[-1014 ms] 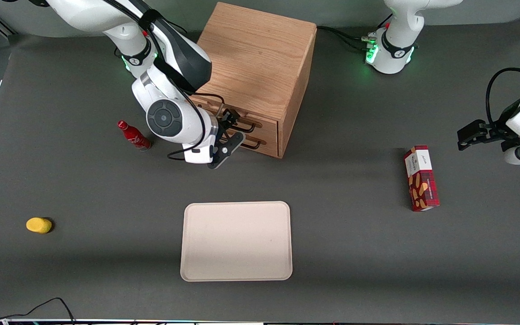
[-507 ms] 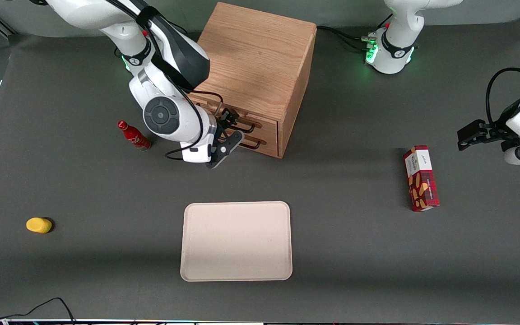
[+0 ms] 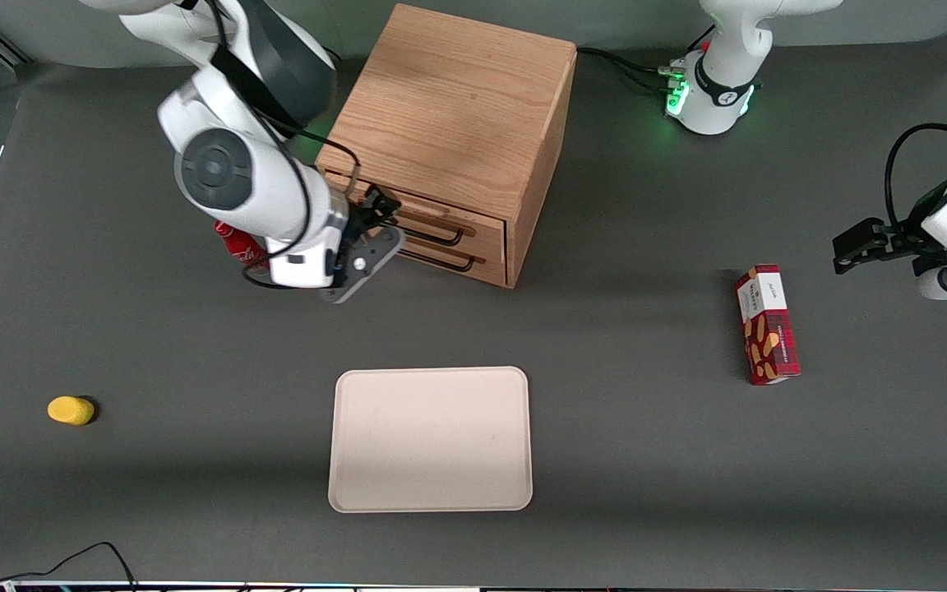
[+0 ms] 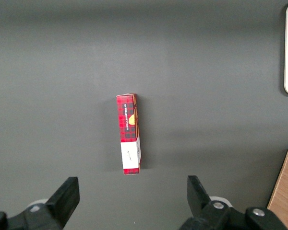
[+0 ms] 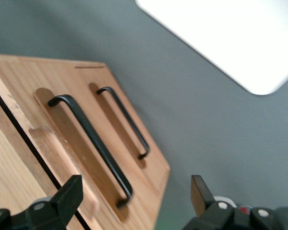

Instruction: Close top drawer

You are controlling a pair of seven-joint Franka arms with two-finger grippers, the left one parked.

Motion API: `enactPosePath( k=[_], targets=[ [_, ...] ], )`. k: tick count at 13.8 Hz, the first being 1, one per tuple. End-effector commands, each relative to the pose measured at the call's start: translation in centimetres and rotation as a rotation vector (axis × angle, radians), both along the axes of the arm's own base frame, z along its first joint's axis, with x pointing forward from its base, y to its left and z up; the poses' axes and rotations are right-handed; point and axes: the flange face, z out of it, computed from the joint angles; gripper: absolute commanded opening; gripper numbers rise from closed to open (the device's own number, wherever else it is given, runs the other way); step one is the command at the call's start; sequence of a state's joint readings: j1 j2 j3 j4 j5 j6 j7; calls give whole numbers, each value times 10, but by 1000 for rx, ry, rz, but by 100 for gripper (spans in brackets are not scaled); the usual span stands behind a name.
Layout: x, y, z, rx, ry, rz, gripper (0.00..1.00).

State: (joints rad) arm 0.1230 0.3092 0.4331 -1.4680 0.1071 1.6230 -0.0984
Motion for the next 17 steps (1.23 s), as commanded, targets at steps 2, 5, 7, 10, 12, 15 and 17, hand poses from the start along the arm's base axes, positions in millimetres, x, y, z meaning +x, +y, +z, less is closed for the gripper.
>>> enactPosePath(
  k=[2, 5, 7, 10, 12, 15, 17],
  targets=[
    [6, -62, 64, -68, -106, -124, 100],
    [22, -123, 80, -134, -149, -291, 100],
    [38, -172, 77, -158, -146, -384, 100],
    [48, -215, 70, -210, -152, -452, 100],
    [54, -252, 59, -229, -138, -515, 100],
    [57, -279, 47, -234, -138, -548, 100],
    [62, -289, 52, -236, -146, -564, 100]
  ],
)
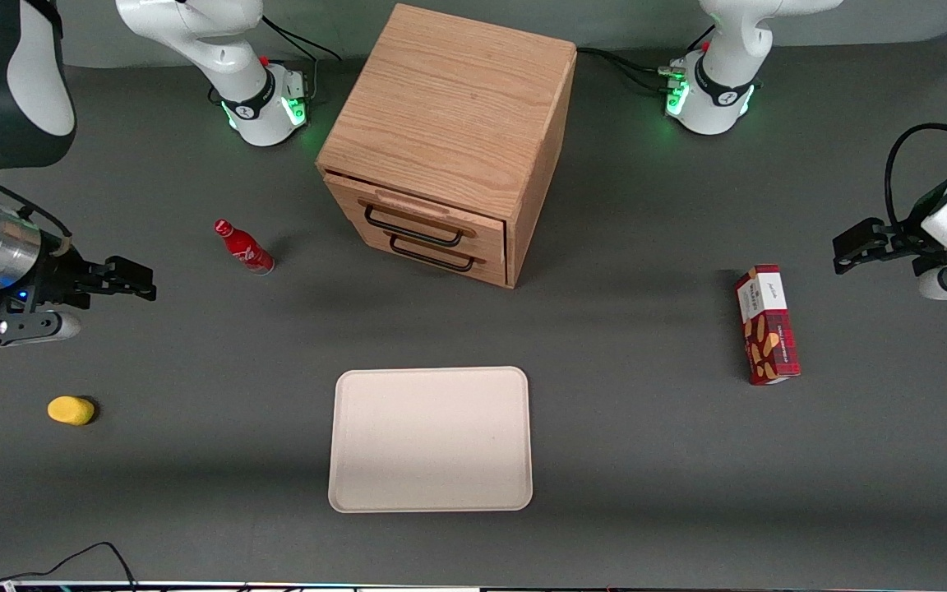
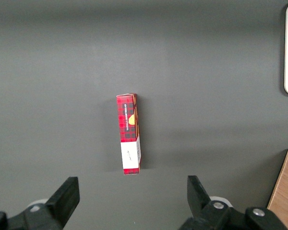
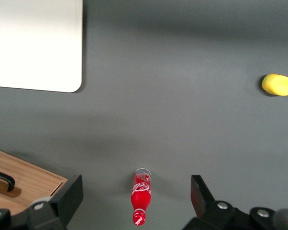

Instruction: Close top drawer

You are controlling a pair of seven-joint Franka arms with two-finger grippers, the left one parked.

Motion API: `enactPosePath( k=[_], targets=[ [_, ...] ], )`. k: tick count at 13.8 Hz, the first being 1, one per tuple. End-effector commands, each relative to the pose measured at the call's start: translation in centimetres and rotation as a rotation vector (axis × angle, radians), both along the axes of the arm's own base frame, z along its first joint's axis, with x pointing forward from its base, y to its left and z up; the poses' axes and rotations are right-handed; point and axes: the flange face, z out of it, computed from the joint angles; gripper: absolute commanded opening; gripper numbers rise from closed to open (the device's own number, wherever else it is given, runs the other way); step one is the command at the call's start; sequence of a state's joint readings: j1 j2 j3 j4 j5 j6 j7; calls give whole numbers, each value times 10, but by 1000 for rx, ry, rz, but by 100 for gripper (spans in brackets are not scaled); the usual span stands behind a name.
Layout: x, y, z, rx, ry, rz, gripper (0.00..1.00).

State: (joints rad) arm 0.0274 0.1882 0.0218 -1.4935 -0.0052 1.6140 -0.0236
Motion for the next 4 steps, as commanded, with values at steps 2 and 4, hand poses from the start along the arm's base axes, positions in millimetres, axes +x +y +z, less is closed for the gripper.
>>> enactPosePath(
  k=[2, 4],
  targets=[
    [2, -5, 11, -23, -31, -21, 100],
    [3, -8, 11, -20, -30, -23, 100]
  ],
)
